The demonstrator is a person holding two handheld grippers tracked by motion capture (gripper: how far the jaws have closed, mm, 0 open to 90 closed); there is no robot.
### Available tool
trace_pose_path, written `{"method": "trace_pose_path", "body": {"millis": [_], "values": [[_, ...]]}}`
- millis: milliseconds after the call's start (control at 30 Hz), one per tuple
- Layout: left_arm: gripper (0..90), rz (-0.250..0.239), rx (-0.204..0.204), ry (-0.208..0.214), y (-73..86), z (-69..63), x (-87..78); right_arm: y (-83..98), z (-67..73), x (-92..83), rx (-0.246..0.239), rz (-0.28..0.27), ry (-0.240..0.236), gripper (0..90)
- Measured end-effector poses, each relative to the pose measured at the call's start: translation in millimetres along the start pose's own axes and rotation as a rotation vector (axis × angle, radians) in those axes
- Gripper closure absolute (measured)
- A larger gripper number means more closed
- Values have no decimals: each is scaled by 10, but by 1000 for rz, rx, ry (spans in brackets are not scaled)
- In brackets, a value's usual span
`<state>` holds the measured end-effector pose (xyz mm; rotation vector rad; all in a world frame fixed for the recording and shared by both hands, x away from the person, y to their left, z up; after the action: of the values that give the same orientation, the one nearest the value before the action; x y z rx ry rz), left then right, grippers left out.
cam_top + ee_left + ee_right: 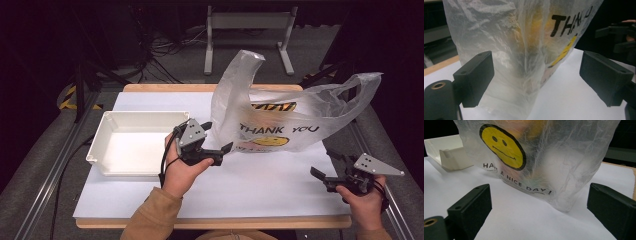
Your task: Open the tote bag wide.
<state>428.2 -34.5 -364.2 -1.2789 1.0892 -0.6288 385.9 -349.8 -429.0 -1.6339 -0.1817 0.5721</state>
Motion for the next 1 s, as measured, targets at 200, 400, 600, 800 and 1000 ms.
{"method": "trace_pose_path", "body": {"millis": [200,400,600,800,1000], "values": [[142,7,0,-23,-34,91,113,-16,1,-6,5,-14,-3,64],[155,12,-16,-35,5,167,193,-43,-20,-13,14,-31,11,61],[219,5,-6,-26,10,227,226,-47,7,-9,9,-24,-2,75],[362,27,-7,-19,54,266,271,-105,-3,-29,10,-31,1,85],[585,47,6,2,71,252,273,-100,-6,-36,27,-34,-7,95]]}}
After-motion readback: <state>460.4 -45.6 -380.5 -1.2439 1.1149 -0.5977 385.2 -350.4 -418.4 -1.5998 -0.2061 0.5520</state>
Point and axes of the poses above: each handheld gripper's, and its own axes: x roughly forward along the jaws, y roughly out of its underside, z roughly to its left, the point moved 10 cm from there along x, roughly forward along the jaws, and after that the axes turned 12 degrees about y, right-handed, at the moved point
